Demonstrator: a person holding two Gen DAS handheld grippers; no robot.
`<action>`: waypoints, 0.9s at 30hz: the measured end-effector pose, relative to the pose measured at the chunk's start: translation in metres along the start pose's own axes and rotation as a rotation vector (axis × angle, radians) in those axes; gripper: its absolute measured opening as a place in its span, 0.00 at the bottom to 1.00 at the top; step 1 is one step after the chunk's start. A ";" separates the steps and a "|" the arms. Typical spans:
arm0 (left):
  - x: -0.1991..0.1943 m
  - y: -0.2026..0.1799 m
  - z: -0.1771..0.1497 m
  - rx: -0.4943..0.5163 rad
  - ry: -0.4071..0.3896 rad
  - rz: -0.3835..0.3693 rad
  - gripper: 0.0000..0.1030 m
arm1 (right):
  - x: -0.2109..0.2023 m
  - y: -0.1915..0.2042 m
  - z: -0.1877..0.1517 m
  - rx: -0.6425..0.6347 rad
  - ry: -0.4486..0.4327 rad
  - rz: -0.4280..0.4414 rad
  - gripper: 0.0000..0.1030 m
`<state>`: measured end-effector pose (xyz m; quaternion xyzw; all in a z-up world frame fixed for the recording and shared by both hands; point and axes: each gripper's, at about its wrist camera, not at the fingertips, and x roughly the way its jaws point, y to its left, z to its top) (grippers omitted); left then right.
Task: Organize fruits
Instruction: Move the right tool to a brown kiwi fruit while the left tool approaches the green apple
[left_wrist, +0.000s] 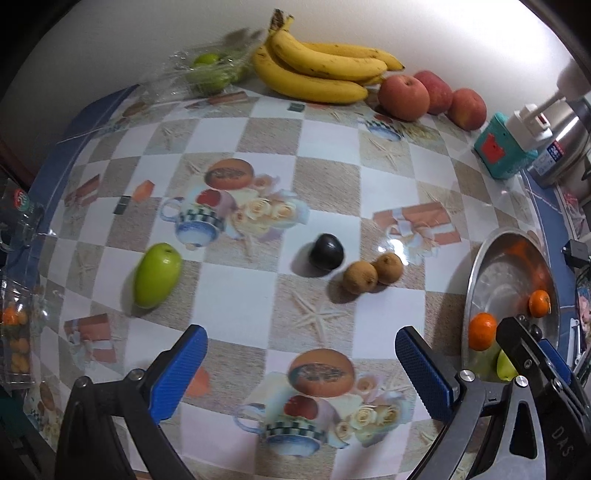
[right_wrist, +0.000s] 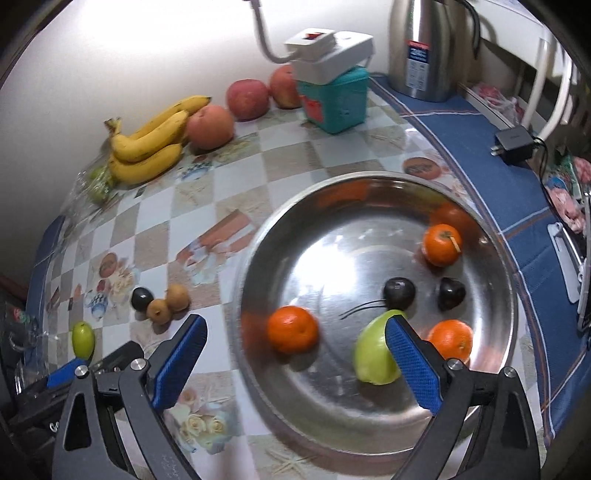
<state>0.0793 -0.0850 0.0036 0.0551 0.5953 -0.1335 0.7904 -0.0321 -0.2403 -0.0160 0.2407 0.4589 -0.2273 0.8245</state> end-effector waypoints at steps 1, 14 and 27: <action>-0.002 0.005 0.001 -0.006 -0.005 0.003 1.00 | -0.001 0.003 0.000 -0.002 -0.002 0.014 0.94; -0.020 0.089 0.019 -0.112 -0.074 0.078 1.00 | -0.001 0.054 -0.008 -0.102 0.003 0.109 0.94; -0.022 0.155 0.021 -0.196 -0.075 0.079 1.00 | 0.008 0.103 -0.019 -0.174 0.009 0.160 0.94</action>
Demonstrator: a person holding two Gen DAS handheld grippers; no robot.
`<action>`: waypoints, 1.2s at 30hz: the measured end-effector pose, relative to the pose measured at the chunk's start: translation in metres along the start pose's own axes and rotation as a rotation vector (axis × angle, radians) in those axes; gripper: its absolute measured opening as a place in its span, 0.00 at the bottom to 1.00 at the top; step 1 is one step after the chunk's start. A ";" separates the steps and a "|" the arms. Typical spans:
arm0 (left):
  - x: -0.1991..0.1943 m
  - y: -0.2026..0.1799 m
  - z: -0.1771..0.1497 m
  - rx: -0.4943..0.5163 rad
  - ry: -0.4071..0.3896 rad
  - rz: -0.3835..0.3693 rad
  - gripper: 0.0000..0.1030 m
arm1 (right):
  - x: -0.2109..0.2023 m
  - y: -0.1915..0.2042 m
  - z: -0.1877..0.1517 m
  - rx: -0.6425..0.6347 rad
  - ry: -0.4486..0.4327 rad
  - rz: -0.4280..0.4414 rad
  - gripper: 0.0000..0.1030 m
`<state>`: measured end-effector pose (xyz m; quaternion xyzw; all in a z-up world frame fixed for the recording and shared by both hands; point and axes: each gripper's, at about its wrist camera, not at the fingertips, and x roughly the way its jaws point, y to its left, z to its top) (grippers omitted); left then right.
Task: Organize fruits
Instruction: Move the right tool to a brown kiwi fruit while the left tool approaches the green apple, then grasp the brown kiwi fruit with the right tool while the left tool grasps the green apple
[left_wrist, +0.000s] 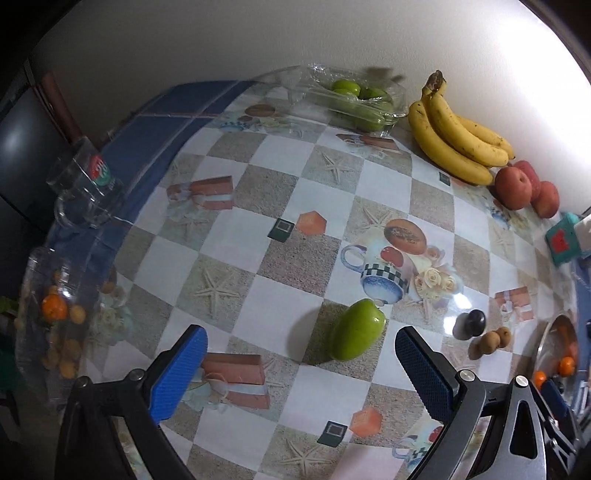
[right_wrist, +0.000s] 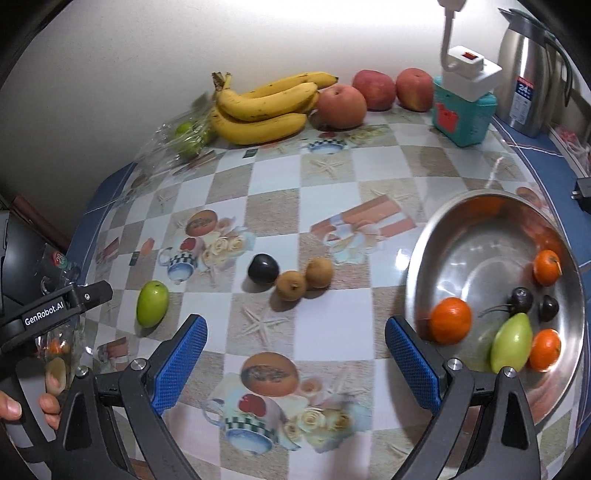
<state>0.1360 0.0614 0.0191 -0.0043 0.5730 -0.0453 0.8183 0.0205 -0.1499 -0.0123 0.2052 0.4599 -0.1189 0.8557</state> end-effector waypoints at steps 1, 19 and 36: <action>0.002 0.001 0.001 -0.006 0.007 -0.011 1.00 | 0.001 0.001 0.001 0.003 -0.004 -0.003 0.94; 0.048 -0.017 0.006 0.089 0.060 -0.061 0.98 | 0.031 0.006 0.016 0.032 0.009 -0.054 0.94; 0.075 -0.035 0.005 0.143 0.112 -0.075 0.61 | 0.056 -0.014 0.026 0.100 0.015 -0.080 0.49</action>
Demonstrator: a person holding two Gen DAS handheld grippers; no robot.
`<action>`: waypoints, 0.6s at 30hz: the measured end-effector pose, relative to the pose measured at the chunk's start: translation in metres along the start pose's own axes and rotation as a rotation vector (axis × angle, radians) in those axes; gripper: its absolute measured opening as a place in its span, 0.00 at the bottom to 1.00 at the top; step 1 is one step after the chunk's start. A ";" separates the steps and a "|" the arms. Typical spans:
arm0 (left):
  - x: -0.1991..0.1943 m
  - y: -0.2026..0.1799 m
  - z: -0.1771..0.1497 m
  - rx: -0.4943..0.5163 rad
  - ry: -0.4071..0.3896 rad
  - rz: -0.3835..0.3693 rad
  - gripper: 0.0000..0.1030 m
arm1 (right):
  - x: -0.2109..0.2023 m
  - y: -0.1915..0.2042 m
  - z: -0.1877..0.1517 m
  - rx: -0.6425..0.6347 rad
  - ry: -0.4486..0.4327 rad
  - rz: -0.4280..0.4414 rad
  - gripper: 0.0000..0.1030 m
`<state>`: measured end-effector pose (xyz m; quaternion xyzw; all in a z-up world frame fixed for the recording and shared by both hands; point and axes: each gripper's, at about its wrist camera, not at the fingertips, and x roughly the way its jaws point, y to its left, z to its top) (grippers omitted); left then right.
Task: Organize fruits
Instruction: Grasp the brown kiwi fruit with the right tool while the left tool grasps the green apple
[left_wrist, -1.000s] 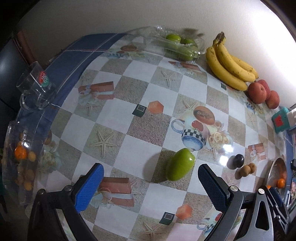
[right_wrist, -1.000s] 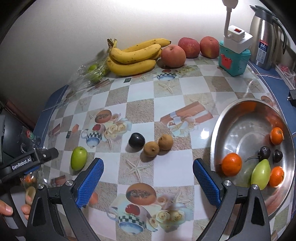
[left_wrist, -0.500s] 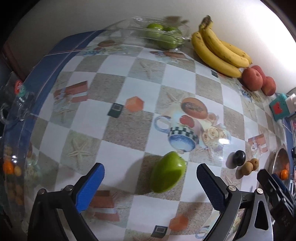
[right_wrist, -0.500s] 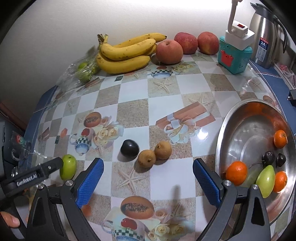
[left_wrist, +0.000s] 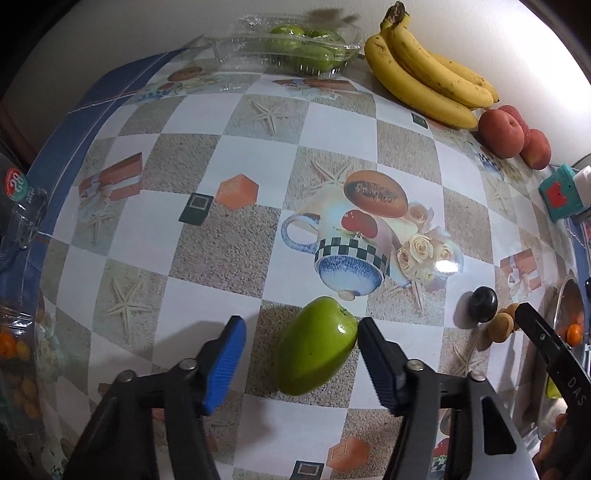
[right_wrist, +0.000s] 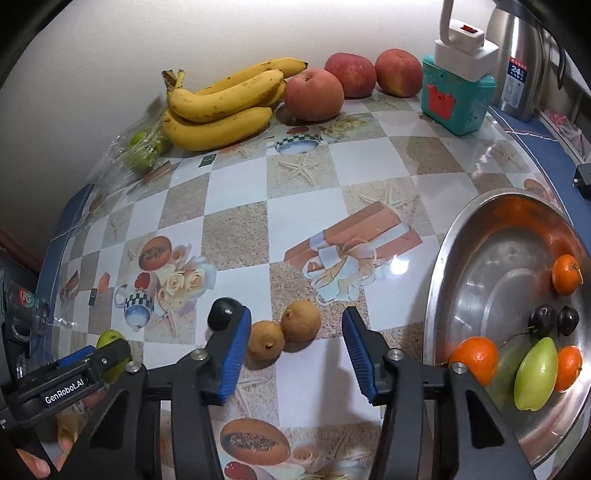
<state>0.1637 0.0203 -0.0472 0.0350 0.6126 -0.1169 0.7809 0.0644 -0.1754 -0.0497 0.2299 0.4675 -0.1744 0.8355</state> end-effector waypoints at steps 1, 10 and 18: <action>0.001 0.000 0.000 -0.002 0.001 -0.005 0.56 | 0.001 -0.001 0.000 0.005 -0.001 0.003 0.47; 0.006 -0.007 0.001 0.001 0.002 -0.023 0.44 | 0.008 -0.005 0.000 0.034 0.005 0.020 0.35; -0.002 -0.007 -0.001 0.011 -0.001 -0.018 0.44 | 0.013 -0.010 -0.001 0.072 0.021 0.063 0.25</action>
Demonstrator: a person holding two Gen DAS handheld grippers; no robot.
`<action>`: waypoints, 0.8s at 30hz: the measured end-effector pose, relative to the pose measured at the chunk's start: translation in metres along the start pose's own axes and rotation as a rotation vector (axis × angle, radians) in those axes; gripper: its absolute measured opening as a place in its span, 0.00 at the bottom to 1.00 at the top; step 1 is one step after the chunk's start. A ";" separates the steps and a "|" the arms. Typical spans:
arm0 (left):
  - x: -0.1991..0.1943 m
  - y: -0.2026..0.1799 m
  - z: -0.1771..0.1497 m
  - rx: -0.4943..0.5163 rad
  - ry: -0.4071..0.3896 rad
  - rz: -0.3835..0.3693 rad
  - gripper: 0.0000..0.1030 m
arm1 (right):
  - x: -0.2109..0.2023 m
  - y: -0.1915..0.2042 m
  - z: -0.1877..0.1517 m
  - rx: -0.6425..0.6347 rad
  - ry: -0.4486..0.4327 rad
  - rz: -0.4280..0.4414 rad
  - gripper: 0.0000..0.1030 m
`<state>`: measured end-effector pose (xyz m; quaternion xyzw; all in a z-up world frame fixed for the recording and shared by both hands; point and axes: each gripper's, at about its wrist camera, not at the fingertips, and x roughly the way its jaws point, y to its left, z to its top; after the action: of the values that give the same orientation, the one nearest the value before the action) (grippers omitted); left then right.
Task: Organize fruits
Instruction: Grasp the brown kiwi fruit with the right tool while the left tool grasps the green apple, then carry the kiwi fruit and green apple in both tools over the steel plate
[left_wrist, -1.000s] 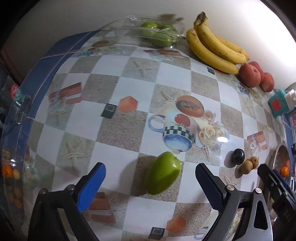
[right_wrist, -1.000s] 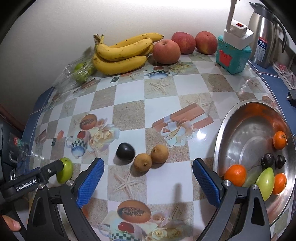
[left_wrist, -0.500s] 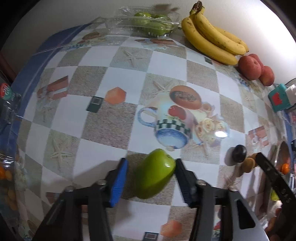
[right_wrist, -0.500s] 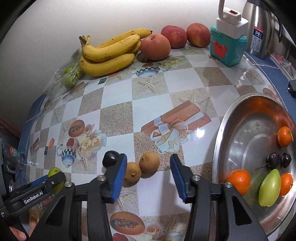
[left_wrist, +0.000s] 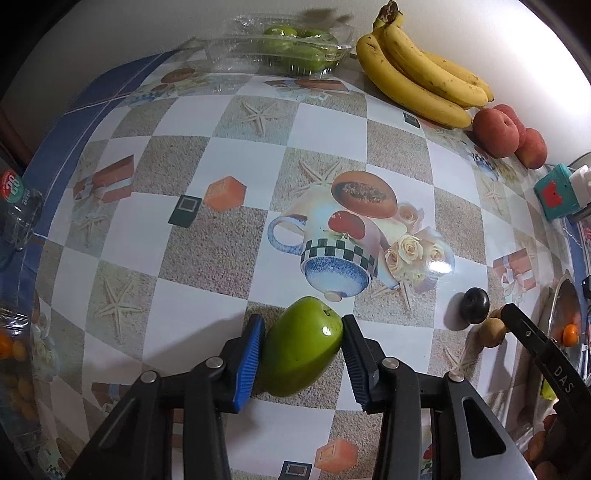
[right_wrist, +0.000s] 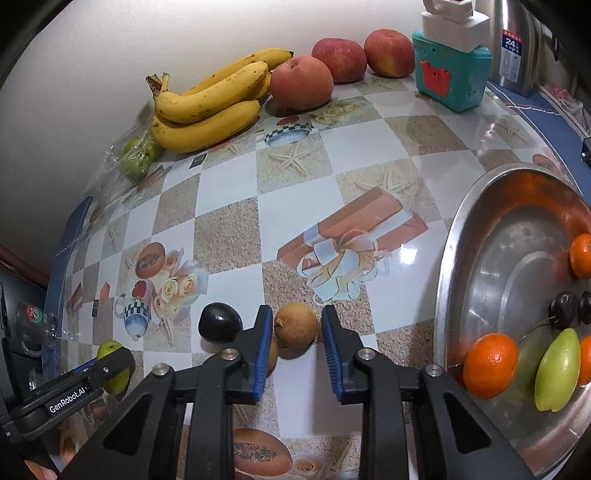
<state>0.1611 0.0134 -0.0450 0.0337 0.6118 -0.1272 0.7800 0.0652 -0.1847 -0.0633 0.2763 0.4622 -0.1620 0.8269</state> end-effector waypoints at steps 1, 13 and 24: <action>-0.002 -0.001 0.000 0.001 -0.002 -0.002 0.44 | 0.000 0.000 0.000 0.003 0.001 0.004 0.25; -0.020 -0.009 0.005 0.028 -0.032 -0.007 0.41 | -0.011 -0.004 0.002 0.025 -0.013 0.037 0.25; -0.033 -0.001 0.007 -0.019 -0.048 -0.115 0.41 | -0.038 -0.006 0.006 0.038 -0.061 0.069 0.25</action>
<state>0.1605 0.0160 -0.0115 -0.0122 0.5950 -0.1666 0.7862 0.0467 -0.1931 -0.0302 0.3027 0.4239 -0.1504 0.8403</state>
